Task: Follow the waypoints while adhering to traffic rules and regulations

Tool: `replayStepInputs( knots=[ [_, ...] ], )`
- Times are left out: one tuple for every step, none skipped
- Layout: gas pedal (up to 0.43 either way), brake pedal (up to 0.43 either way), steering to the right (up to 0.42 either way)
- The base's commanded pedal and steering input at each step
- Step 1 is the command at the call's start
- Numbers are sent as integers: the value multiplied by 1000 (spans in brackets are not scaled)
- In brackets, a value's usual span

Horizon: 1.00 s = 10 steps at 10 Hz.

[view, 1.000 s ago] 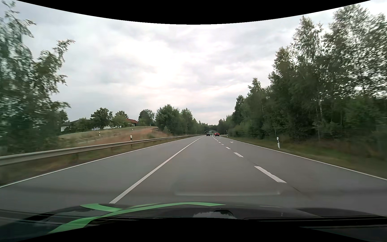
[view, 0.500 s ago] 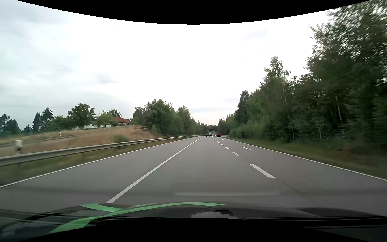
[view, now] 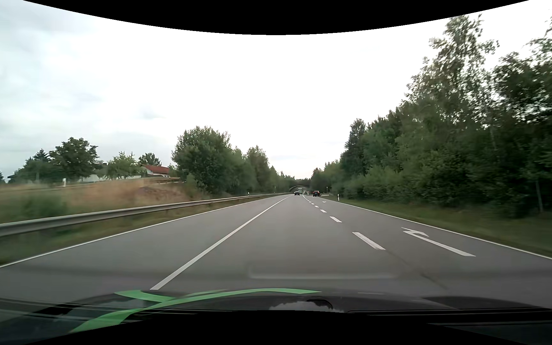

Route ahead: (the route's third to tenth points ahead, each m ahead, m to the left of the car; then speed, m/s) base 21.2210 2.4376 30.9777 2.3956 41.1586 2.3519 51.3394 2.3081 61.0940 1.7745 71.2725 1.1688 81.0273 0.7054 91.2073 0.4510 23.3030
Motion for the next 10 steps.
replayStepInputs(
  knots=[
    [350, 0, 0],
    [350, 0, 0],
    [350, 0, 0],
    [331, 0, 0],
    [319, 0, 0],
    [319, 0, 0],
    [331, 0, 0],
    [339, 0, 0],
    [350, 0, 0],
    [358, 0, 0]
  ],
)
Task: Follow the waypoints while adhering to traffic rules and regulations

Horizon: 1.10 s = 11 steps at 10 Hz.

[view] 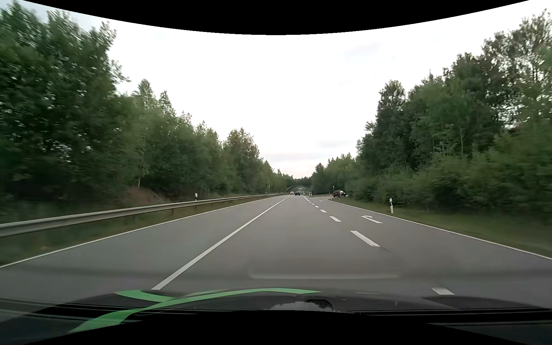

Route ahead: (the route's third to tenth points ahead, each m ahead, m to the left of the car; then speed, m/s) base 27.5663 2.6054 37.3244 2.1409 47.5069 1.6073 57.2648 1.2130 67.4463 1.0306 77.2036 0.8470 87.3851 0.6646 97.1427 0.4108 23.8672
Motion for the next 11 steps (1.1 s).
replayStepInputs(
  knots=[
    [370, 0, 0],
    [378, 0, 0],
    [378, 0, 0],
    [378, 0, 0],
    [378, 0, 0],
    [370, 0, 0],
    [350, 0, 0],
    [350, 0, 0],
    [331, 0, 0],
    [331, 0, 0],
    [331, 0, 0]
  ],
)
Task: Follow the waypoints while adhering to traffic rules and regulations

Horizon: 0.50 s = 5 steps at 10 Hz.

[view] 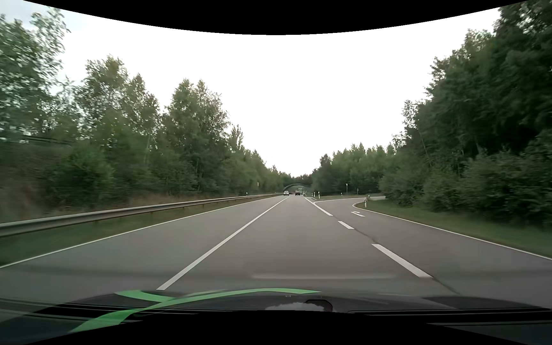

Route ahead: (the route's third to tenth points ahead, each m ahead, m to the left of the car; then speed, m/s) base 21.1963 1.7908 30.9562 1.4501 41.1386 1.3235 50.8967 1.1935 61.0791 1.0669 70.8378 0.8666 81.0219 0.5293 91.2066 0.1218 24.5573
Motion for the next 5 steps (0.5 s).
replayStepInputs(
  knots=[
    [339, 0, 0],
    [350, 0, 0],
    [358, 0, 0],
    [358, 0, 0],
    [358, 0, 0]
  ],
)
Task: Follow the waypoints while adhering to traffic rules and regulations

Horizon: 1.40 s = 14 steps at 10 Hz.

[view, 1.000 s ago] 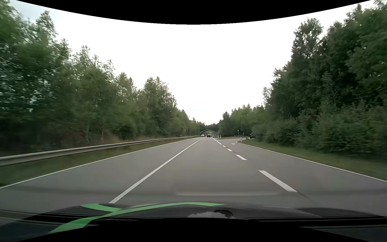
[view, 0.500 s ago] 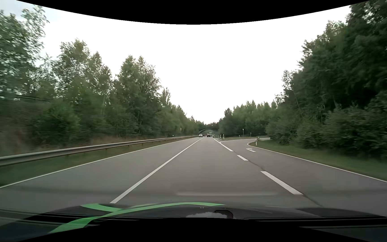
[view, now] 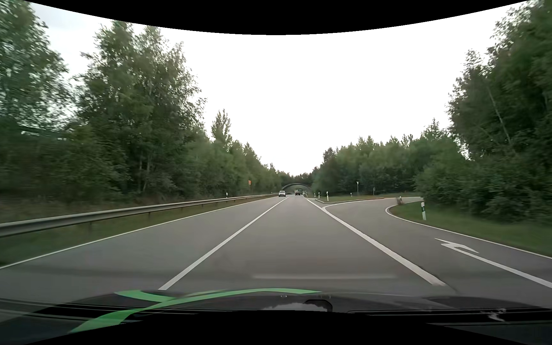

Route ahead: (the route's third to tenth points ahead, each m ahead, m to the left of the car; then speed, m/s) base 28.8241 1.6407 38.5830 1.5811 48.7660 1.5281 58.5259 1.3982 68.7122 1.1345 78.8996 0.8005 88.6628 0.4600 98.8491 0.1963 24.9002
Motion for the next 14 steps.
replayStepInputs(
  knots=[
    [370, 0, 0],
    [370, 0, 0],
    [370, 0, 0],
    [370, 0, 0],
    [350, 0, 0],
    [350, 0, 0],
    [358, 0, 0],
    [358, 0, 0],
    [370, 0, 0],
    [378, 0, 0],
    [390, 0, 0],
    [390, 0, 0],
    [398, 0, 0],
    [398, 0, 0]
  ],
)
